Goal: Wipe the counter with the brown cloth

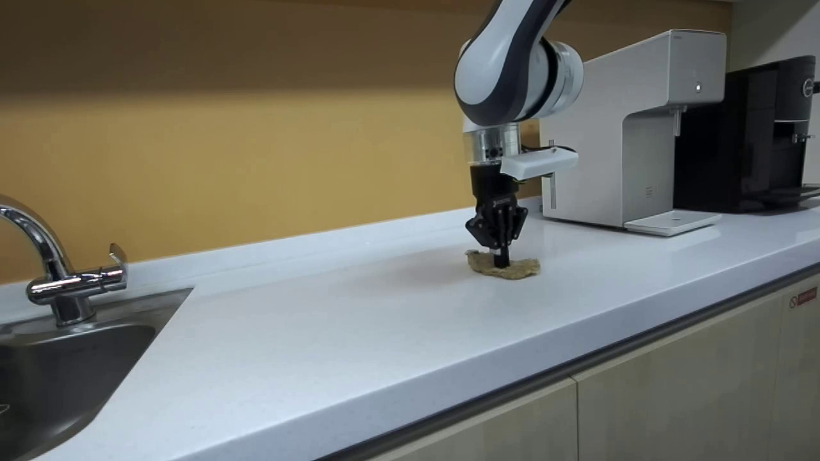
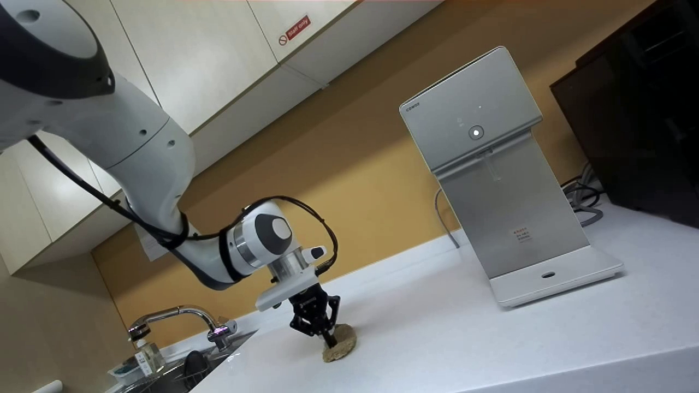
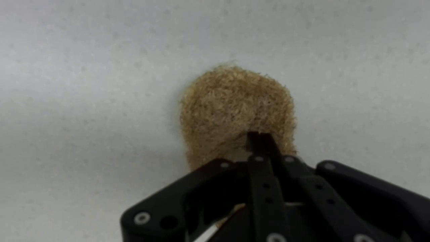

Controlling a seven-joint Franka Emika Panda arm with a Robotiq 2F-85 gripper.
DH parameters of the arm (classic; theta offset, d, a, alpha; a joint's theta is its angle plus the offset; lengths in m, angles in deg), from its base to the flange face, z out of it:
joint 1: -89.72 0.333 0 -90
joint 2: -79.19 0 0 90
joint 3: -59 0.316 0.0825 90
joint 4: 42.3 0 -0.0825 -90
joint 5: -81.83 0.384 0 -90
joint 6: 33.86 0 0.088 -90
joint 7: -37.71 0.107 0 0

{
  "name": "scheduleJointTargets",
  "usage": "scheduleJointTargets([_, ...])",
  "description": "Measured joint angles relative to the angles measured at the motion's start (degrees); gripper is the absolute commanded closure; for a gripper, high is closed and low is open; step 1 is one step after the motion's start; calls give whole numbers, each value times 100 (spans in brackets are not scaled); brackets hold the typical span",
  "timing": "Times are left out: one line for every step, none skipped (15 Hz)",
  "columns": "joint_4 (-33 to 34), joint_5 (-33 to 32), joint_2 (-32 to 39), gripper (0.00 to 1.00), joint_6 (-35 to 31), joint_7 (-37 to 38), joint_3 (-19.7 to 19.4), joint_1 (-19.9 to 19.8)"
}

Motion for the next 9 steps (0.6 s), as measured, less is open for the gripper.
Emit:
scheduleJointTargets([-11, -82, -1, 100, 0, 83, -57, 5])
scheduleJointTargets([-27, -164, -4, 100, 0, 176, -131, 5])
scheduleJointTargets([-47, -250, -14, 100, 0, 267, -217, 2])
scheduleJointTargets([-75, -333, -33, 100, 0, 369, -327, -5])
scheduleJointTargets([-117, -402, -59, 100, 0, 466, -445, -19])
scheduleJointTargets([-165, -464, -90, 100, 3, 550, -555, -46])
scheduleJointTargets([-217, -471, -124, 100, 15, 587, -640, -92])
scheduleJointTargets([-265, -464, -158, 100, 37, 595, -687, -150])
scheduleJointTargets([-300, -447, -184, 100, 77, 595, -702, -200])
